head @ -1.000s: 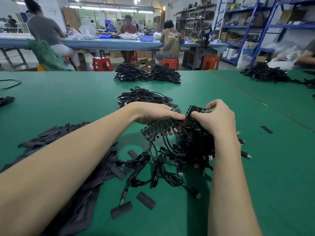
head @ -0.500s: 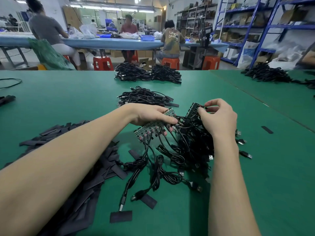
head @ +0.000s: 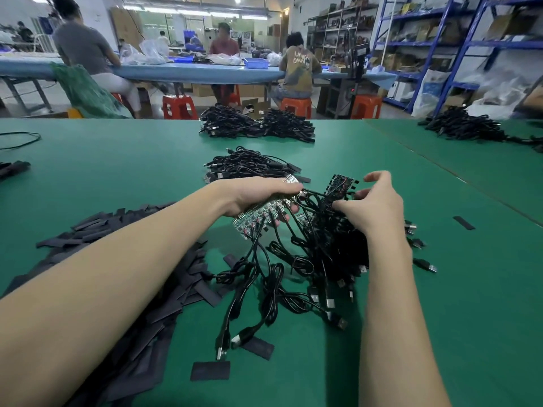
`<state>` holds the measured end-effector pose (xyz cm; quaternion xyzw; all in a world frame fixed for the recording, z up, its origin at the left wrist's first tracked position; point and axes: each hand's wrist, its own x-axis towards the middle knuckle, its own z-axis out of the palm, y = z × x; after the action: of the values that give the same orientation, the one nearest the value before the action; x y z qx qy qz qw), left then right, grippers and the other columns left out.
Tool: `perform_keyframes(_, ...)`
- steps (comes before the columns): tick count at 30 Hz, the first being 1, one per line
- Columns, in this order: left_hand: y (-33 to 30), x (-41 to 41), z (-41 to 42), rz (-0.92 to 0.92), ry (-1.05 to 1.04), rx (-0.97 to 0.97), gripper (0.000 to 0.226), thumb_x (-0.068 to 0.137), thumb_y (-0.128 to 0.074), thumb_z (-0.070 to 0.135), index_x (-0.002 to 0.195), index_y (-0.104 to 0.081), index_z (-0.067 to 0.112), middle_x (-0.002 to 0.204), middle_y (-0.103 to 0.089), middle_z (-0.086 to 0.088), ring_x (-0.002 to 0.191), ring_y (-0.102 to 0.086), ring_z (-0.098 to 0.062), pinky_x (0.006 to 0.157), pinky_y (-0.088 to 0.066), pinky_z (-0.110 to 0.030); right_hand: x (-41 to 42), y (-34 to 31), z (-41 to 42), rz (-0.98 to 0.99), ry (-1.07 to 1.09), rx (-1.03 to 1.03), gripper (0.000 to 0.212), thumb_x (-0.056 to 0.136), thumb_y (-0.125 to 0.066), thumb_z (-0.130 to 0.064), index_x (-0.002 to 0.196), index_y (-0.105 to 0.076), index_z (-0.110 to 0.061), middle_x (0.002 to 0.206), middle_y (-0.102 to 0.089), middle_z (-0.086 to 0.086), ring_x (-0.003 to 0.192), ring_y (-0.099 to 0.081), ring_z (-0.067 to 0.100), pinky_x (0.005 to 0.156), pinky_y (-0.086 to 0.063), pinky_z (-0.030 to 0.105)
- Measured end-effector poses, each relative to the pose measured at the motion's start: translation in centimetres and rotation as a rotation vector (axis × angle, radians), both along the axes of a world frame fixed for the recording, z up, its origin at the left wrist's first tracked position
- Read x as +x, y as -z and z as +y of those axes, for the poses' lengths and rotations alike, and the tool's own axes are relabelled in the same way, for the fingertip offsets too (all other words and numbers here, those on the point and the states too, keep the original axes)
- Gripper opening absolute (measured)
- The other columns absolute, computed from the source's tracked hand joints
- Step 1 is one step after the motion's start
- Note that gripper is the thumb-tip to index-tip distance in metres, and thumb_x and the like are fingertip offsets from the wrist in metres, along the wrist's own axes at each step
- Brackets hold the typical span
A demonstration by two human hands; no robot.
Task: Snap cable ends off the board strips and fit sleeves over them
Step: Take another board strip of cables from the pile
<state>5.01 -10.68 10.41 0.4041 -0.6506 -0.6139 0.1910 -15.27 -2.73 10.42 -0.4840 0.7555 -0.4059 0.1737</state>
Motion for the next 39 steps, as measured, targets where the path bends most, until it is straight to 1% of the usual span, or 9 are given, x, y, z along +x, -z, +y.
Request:
perform_keyframes(5,-0.4,0.0,0.0,0.102,-0.099,-0.078,0.021,0.102,-0.057,0.035,0.112,-0.052,0.017,0.077,-0.069,-0.002,0.063,-0.064,-0.016,0.051,-0.054,-0.027,0.1,-0.2,-0.1,0.132,-0.001,-0.140,0.026,0.078,-0.074,-0.025,0.101,-0.062,-0.028,0.100,-0.067,-0.009,0.103,-0.059,0.021,0.081,-0.050,0.034)
perform_keyframes(7,-0.2,0.2,0.1,0.124,-0.083,-0.062,0.025,0.102,-0.057,0.038,0.113,-0.053,0.015,0.077,-0.069,-0.001,0.064,-0.063,-0.016,0.052,-0.054,-0.027,-0.4,-0.4,0.2,0.131,-0.106,-0.039,0.014,0.079,-0.076,-0.028,0.091,-0.069,-0.031,0.089,-0.068,-0.016,0.101,-0.063,0.015,0.073,-0.045,0.027)
perform_keyframes(10,0.2,0.5,0.4,0.124,-0.077,-0.062,0.028,0.102,-0.055,0.041,0.115,-0.056,0.017,0.078,-0.070,0.002,0.065,-0.065,-0.014,0.053,-0.055,-0.026,-0.6,-0.4,0.7,0.161,-0.262,0.215,0.020,0.079,-0.079,-0.040,0.096,-0.069,-0.040,0.093,-0.073,-0.007,0.111,-0.060,0.017,0.080,-0.049,0.029)
perform_keyframes(14,-0.2,0.6,0.6,0.064,-0.078,-0.086,0.030,0.101,-0.055,0.044,0.120,-0.055,0.021,0.078,-0.074,0.011,0.066,-0.070,-0.007,0.055,-0.057,-0.020,-0.3,-0.9,0.5,0.153,-0.276,0.227,0.030,0.079,-0.072,-0.063,0.095,-0.069,-0.038,0.061,-0.072,-0.014,0.078,-0.062,0.004,0.067,-0.046,0.028)
perform_keyframes(19,-0.7,0.9,0.5,0.058,-0.012,-0.032,0.039,0.102,-0.055,0.040,0.133,-0.047,0.019,0.079,-0.070,0.000,0.063,-0.063,-0.014,0.051,-0.054,-0.026,0.6,0.2,0.0,0.136,-0.299,0.072,0.024,0.075,-0.081,-0.052,0.093,-0.071,-0.041,0.088,-0.064,-0.016,0.090,-0.062,0.012,0.078,-0.048,0.030)
perform_keyframes(25,-0.7,1.6,0.6,0.045,0.038,0.043,0.030,0.103,-0.051,0.039,0.120,-0.054,0.015,0.077,-0.066,0.002,0.061,-0.060,-0.012,0.049,-0.052,-0.023,0.2,1.0,-0.1,-0.210,-0.365,-0.119,0.010,0.078,-0.082,-0.044,0.080,-0.078,-0.036,0.072,-0.069,-0.020,0.064,-0.058,-0.009,0.060,-0.044,0.007)
perform_keyframes(32,-0.7,1.1,0.7,0.093,-0.101,-0.037,0.025,0.103,-0.055,0.034,0.120,-0.055,0.016,0.075,-0.073,0.004,0.057,-0.062,-0.013,0.048,-0.054,-0.025,1.8,1.0,-0.7,0.151,-0.208,-0.144,0.033,0.066,-0.086,-0.047,0.084,-0.063,-0.031,0.081,-0.068,-0.019,0.078,-0.064,0.001,0.065,-0.047,0.026)
perform_keyframes(35,-0.6,1.2,0.7,0.086,-0.121,-0.040,0.020,0.103,-0.055,0.033,0.110,-0.060,0.015,0.077,-0.075,0.005,0.058,-0.064,-0.012,0.048,-0.054,-0.024,2.2,1.1,-0.6,0.164,-0.237,-0.242,0.030,0.070,-0.085,-0.040,0.088,-0.062,-0.036,0.089,-0.067,-0.020,0.076,-0.067,0.007,0.073,-0.051,0.030)
perform_keyframes(39,-0.3,1.3,0.7,0.116,-0.132,-0.020,0.018,0.103,-0.056,0.031,0.103,-0.063,0.015,0.076,-0.073,0.002,0.058,-0.064,-0.014,0.047,-0.054,-0.025,2.0,0.8,-0.3,0.152,-0.356,-0.194,0.018,0.076,-0.080,-0.038,0.089,-0.070,-0.045,0.092,-0.065,-0.014,0.075,-0.065,0.011,0.079,-0.055,0.033)
